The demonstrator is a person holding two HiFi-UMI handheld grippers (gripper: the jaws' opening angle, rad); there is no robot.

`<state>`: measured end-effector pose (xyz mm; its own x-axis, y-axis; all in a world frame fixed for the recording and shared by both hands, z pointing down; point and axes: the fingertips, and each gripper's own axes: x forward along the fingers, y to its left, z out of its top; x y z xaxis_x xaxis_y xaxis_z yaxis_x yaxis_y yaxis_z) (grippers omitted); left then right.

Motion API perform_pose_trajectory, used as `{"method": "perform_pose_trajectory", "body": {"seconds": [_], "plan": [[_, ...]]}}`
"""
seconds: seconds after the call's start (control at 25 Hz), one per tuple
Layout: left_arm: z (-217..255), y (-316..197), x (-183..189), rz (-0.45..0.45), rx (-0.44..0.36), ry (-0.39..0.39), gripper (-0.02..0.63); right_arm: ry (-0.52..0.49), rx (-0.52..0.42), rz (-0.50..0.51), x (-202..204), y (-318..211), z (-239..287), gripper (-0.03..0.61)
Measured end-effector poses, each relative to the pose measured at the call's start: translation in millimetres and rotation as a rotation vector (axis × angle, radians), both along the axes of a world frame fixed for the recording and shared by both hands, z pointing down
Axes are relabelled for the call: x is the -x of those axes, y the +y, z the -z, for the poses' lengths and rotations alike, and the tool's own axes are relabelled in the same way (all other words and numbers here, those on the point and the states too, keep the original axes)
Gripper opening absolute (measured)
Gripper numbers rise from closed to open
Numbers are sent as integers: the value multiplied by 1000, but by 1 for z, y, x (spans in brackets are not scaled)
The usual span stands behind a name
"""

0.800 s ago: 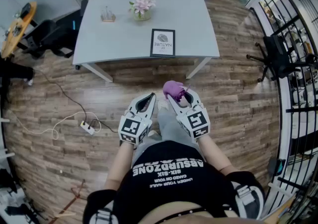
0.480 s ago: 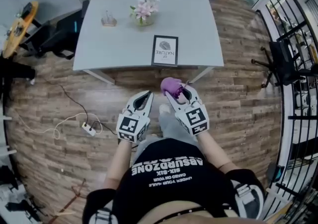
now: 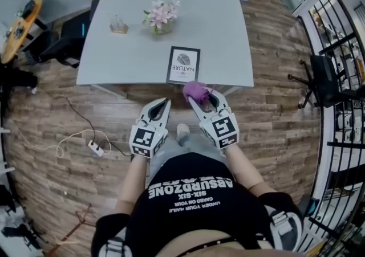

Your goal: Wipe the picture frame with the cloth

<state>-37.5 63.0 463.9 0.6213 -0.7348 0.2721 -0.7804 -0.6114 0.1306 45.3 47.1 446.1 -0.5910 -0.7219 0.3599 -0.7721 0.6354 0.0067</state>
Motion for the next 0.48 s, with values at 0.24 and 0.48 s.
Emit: {"method": "perform_pose_trajectory", "body": {"seconds": [0.24, 0.48], "plan": [[-14, -18, -4, -11, 31, -30, 15, 16, 12, -2, -6, -27, -14, 178], [-47, -45, 3, 13, 95, -53, 15, 47, 29, 19, -2, -59, -33, 178]]}}
